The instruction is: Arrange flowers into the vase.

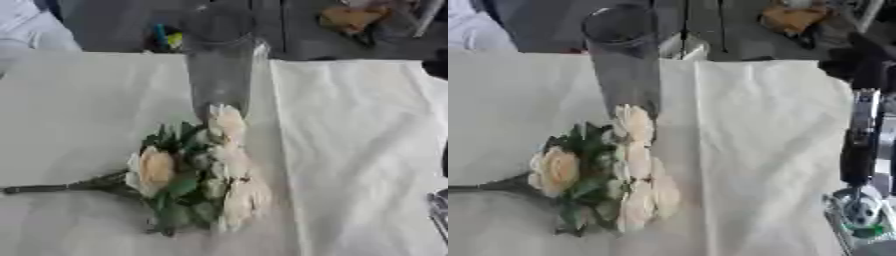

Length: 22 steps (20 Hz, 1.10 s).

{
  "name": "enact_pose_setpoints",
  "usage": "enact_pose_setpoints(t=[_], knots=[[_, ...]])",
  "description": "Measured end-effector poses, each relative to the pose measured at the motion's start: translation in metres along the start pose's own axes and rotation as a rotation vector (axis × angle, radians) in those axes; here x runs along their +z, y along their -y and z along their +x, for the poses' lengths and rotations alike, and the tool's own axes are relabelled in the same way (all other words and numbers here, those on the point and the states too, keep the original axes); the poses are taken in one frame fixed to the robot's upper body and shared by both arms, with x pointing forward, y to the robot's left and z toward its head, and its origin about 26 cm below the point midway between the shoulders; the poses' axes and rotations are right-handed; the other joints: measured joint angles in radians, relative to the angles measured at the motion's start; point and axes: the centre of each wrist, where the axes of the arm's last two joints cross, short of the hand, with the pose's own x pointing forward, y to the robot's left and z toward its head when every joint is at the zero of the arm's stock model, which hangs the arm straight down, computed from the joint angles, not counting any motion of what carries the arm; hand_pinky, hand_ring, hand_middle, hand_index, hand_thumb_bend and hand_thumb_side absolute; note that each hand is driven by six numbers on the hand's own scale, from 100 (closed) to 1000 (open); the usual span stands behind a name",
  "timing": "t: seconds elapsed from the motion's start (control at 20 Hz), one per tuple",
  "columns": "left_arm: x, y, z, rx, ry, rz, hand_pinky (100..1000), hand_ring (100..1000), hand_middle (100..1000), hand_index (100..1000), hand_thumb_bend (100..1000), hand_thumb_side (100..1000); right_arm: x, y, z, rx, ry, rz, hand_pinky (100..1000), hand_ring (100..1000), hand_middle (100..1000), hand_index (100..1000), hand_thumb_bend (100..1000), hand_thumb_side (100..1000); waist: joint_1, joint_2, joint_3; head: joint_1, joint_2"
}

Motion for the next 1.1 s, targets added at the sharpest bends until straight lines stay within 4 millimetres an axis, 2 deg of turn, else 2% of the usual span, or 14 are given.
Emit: enact_pose_setpoints(t=[0.15,0.55,0.95,1.1], knots=[[-0.007,-0.010,0.002,-0.094,0.016,-0.068,718,748,819,958,100,943,0.000,0.000,0.000,0.000,0.000,0.000,696,647,637,831,100,1000,0.000,0.000,-0.003,-0.004,0.001],[-0.026,-0.036,0.009,-0.407,0.032,-0.267,731,771,809,951,100,913,0.000,0.000,0.000,0.001,-0.002,0.007,696,648,638,831,100,1000,0.000,0.000,-0.020,-0.017,0.009],[-0.037,-0.047,0.016,-0.716,0.001,-0.515,755,803,820,949,185,931,0.001,-0.001,0.000,-0.007,-0.003,0.020,696,648,638,831,100,1000,0.001,0.000,-0.033,-0.020,0.010],[-0.040,-0.049,0.018,-0.823,-0.014,-0.634,756,826,838,994,178,950,0.001,-0.002,0.001,-0.011,-0.004,0.025,697,648,638,831,100,1000,0.001,0.000,-0.037,-0.009,0.010]])
